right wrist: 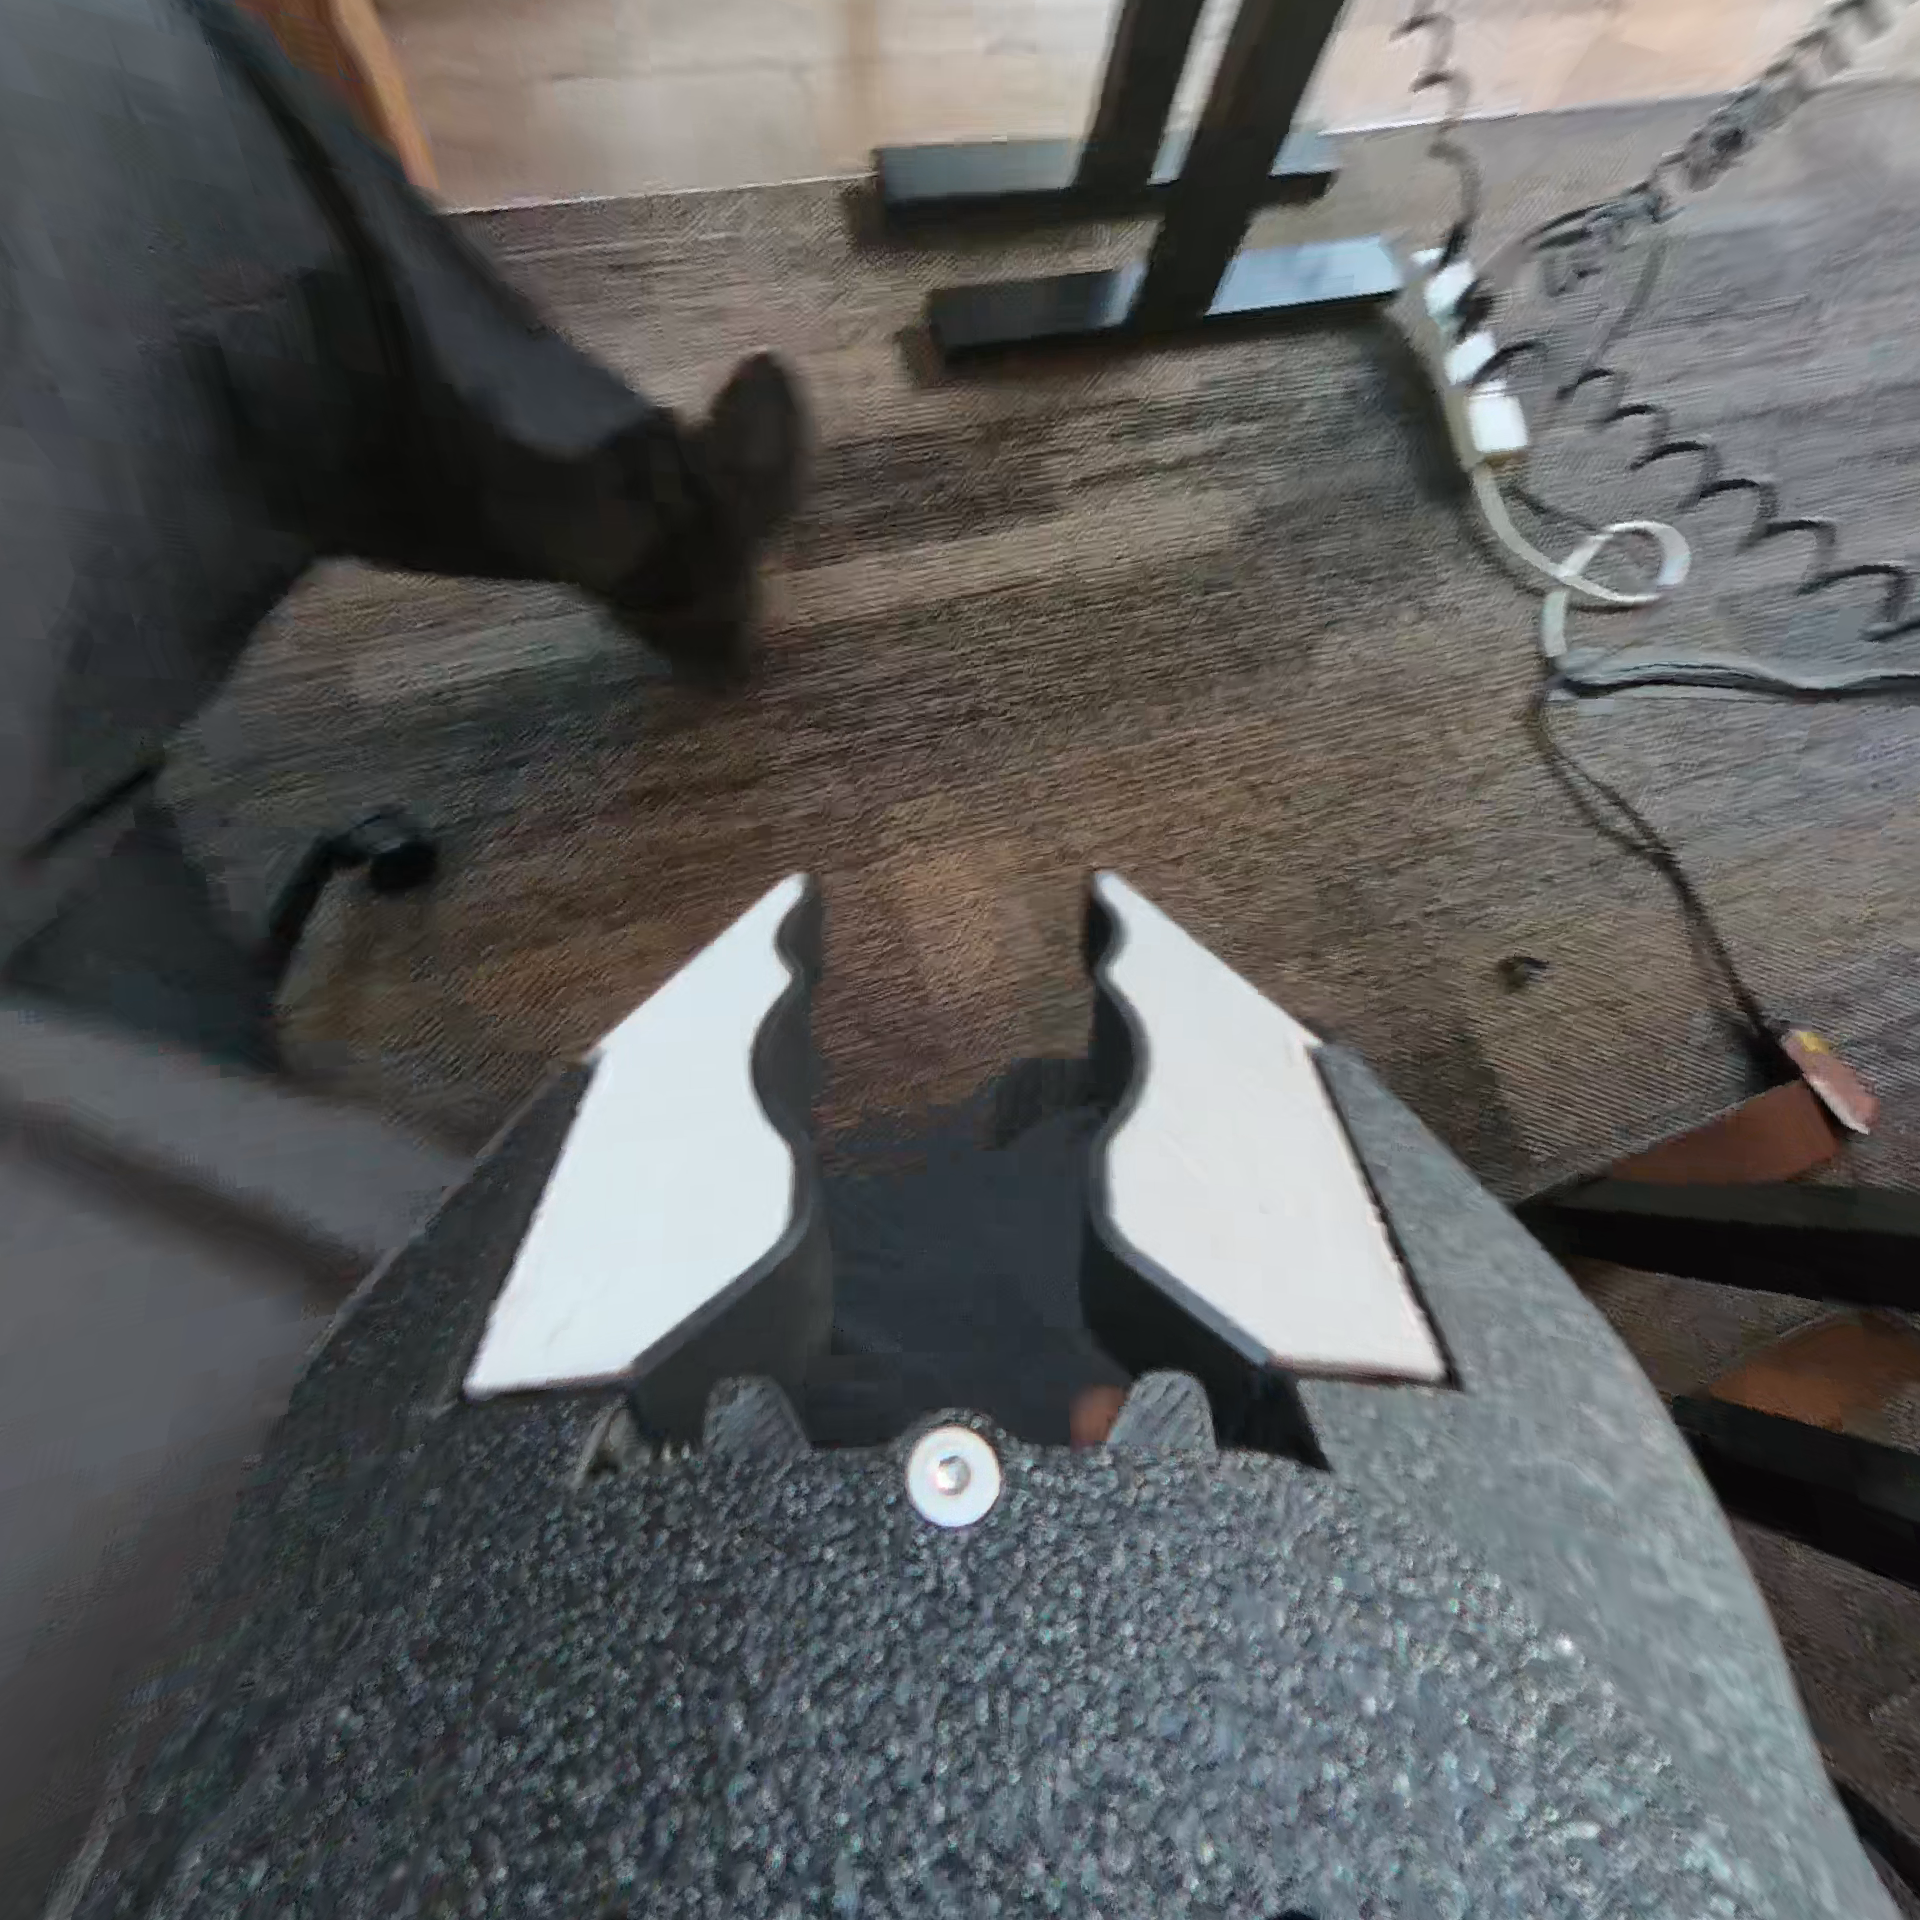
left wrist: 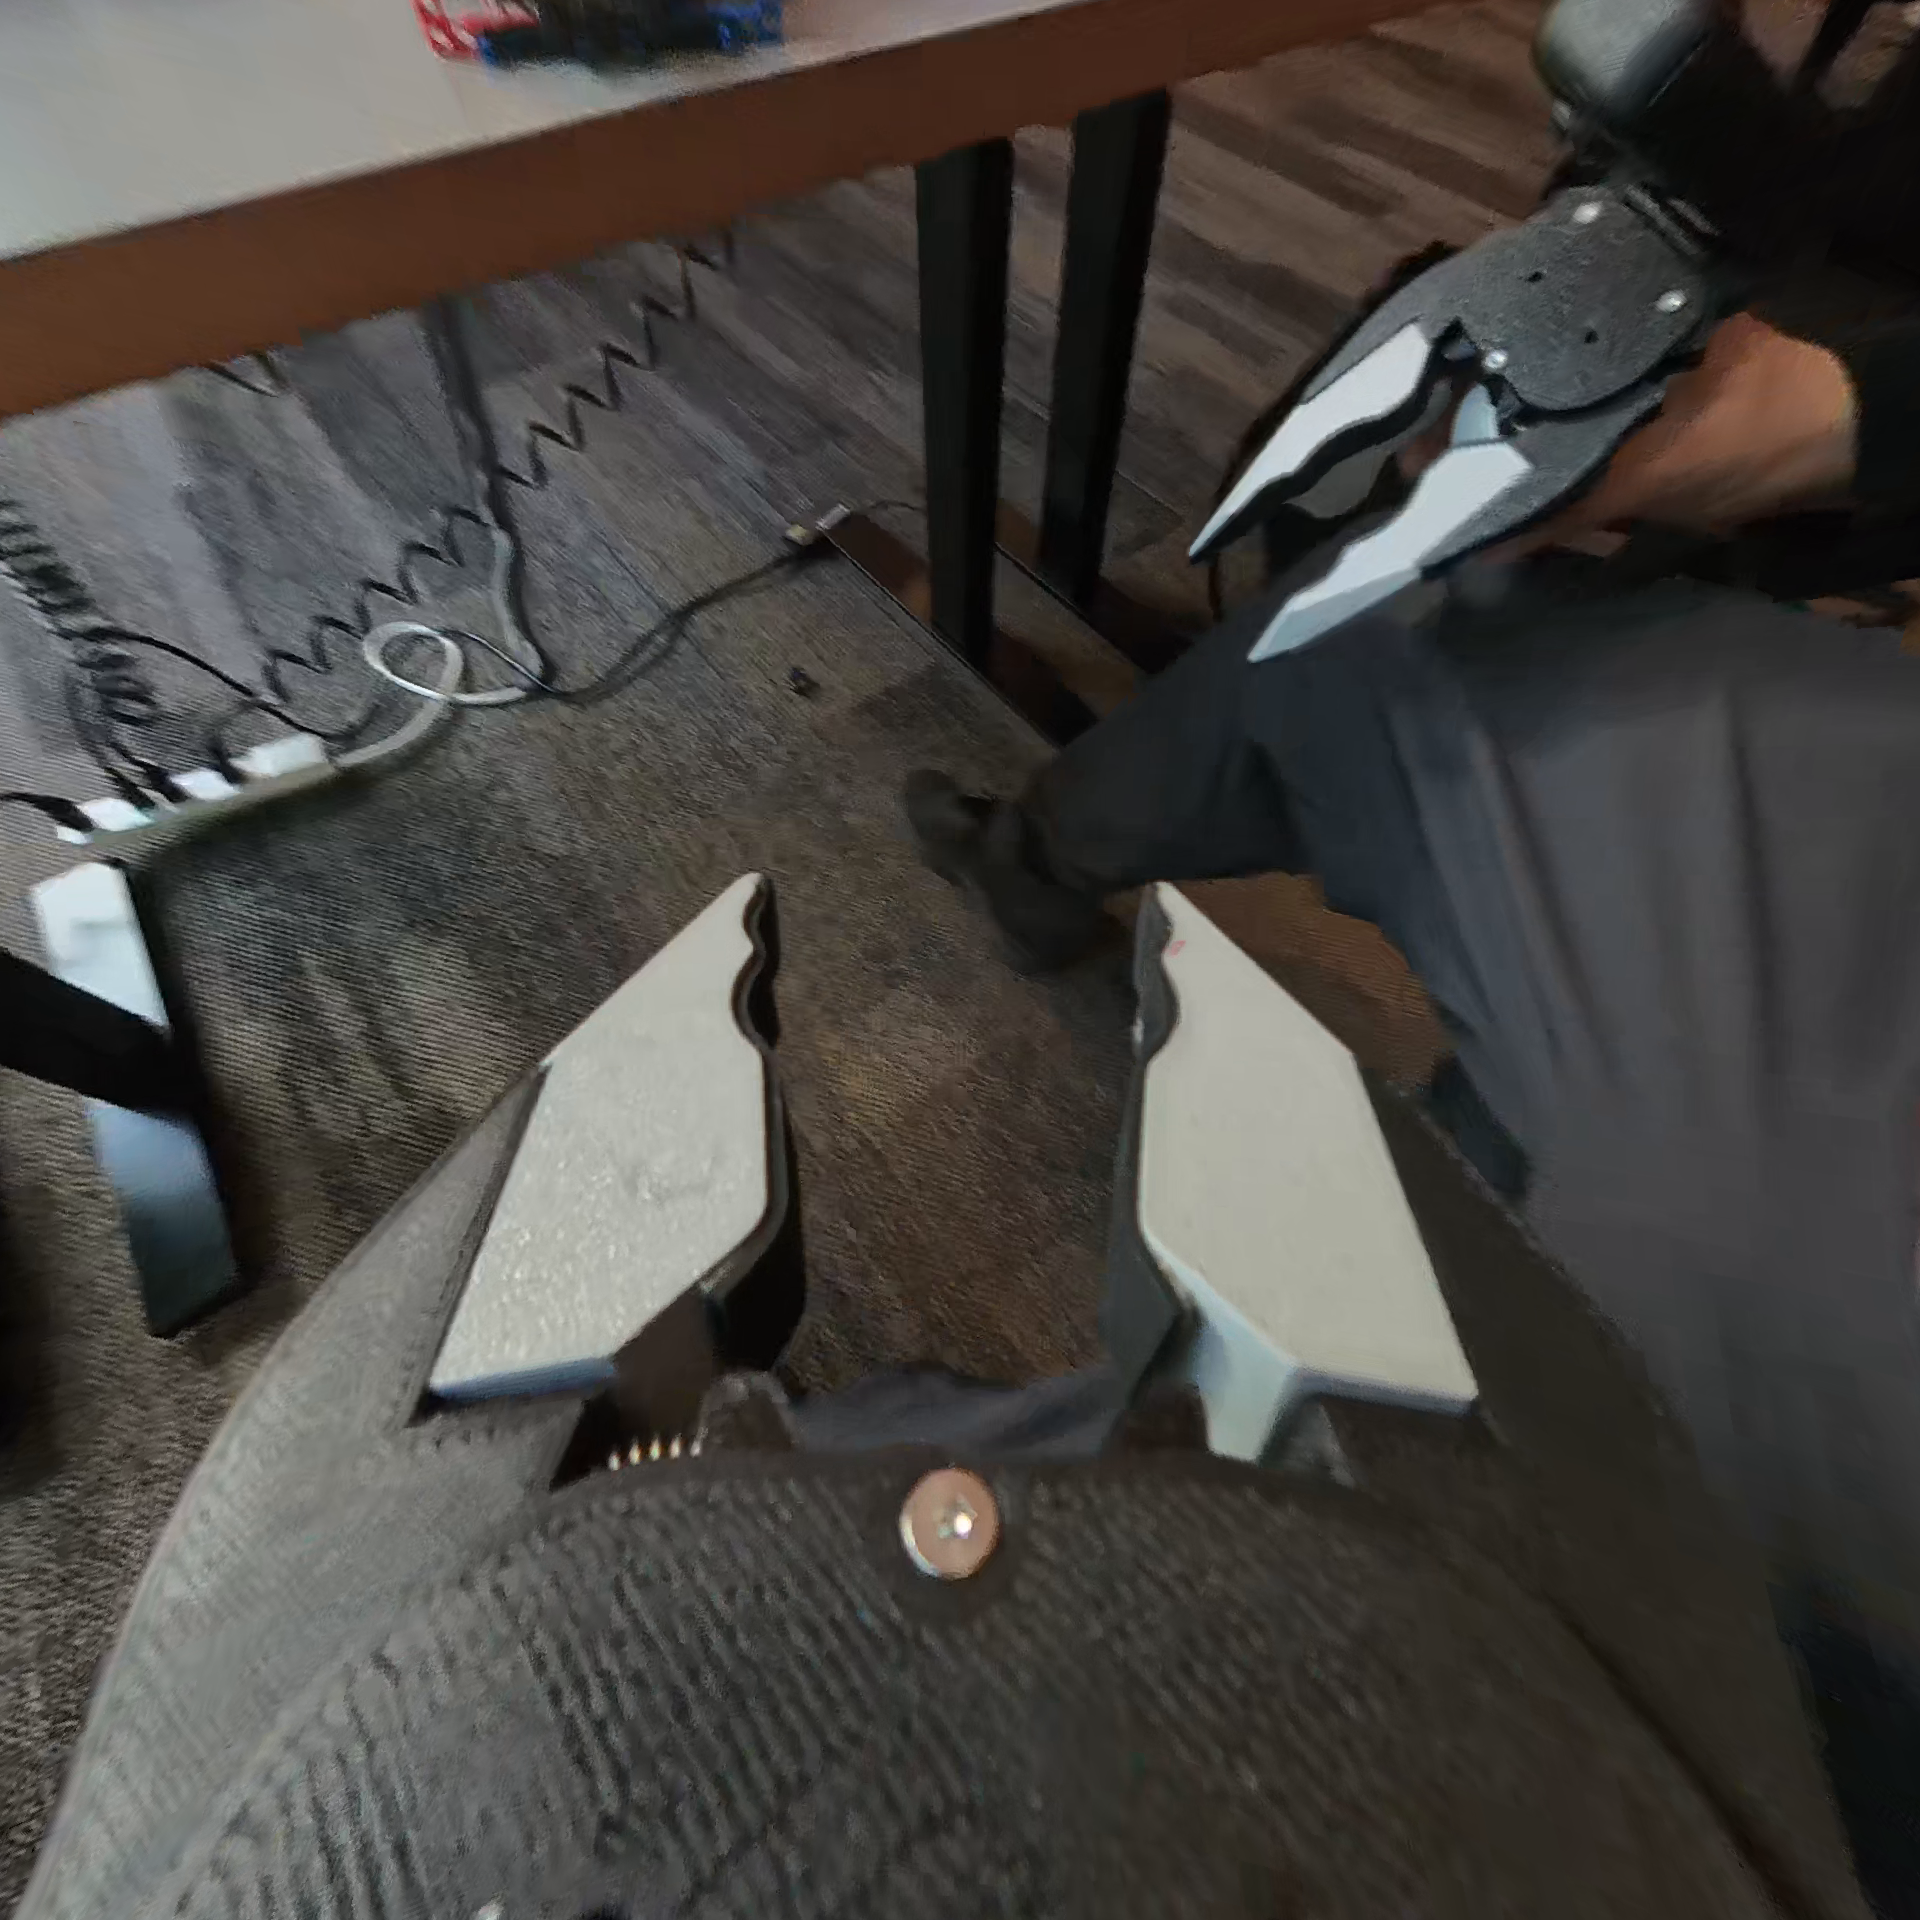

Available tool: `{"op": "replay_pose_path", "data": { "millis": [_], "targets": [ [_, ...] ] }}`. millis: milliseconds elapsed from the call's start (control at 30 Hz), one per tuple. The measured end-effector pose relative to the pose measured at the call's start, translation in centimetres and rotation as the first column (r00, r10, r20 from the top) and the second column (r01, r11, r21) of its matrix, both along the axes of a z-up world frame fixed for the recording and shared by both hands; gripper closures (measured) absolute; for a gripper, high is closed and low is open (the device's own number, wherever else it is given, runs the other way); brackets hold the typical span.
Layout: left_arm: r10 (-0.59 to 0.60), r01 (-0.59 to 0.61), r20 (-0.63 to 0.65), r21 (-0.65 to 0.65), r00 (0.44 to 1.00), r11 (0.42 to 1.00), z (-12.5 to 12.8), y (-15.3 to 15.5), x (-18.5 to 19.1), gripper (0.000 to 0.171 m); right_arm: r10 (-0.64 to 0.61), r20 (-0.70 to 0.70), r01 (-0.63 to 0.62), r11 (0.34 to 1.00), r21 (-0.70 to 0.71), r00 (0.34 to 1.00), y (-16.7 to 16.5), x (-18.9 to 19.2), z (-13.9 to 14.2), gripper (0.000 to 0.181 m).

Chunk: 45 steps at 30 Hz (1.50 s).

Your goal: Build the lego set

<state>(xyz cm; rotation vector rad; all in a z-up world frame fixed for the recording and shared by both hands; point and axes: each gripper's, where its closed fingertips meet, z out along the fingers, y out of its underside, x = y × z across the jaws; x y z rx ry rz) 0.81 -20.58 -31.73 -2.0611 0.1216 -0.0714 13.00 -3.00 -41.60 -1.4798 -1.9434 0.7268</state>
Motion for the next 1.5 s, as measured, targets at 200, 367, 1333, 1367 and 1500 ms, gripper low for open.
{"op": "replay_pose_path", "data": {
  "millis": [200, 367, 1333, 1367, 1500],
  "targets": [
    [0.179, -0.179, -0.042, 0.012, 0.983, 0.984, -7.3, 3.7, -5.2, 0.085, -0.026, 0.291, 0.017, 0.999, 0.032, 0.956, 4.1, -6.3, -7.2, 0.136],
    [0.3, -0.3, -0.026, 0.0, 0.954, 0.954, -13.2, 6.5, -11.7, 0.09, -0.234, 0.369, 0.208, 0.972, 0.108, 0.9, 11.8, -14.3, -18.5, 0.122],
    [0.844, -0.727, 0.135, -0.448, 0.52, 0.52, -42.8, -14.9, -27.1, 0.092, -0.878, 0.424, 0.973, 0.17, -0.155, 0.221, 55.6, -21.7, -52.5, 0.104],
    [0.85, -0.732, 0.145, -0.449, 0.507, 0.513, -43.0, -14.9, -26.9, 0.093, -0.88, 0.423, 0.976, 0.186, -0.115, 0.217, 56.3, -21.7, -52.8, 0.105],
    [0.865, -0.736, 0.169, -0.466, 0.472, 0.492, -43.5, -14.3, -26.9, 0.093, -0.901, 0.37, 0.97, 0.242, 0.0, 0.225, 59.5, -22.3, -53.0, 0.121]
  ]
}}
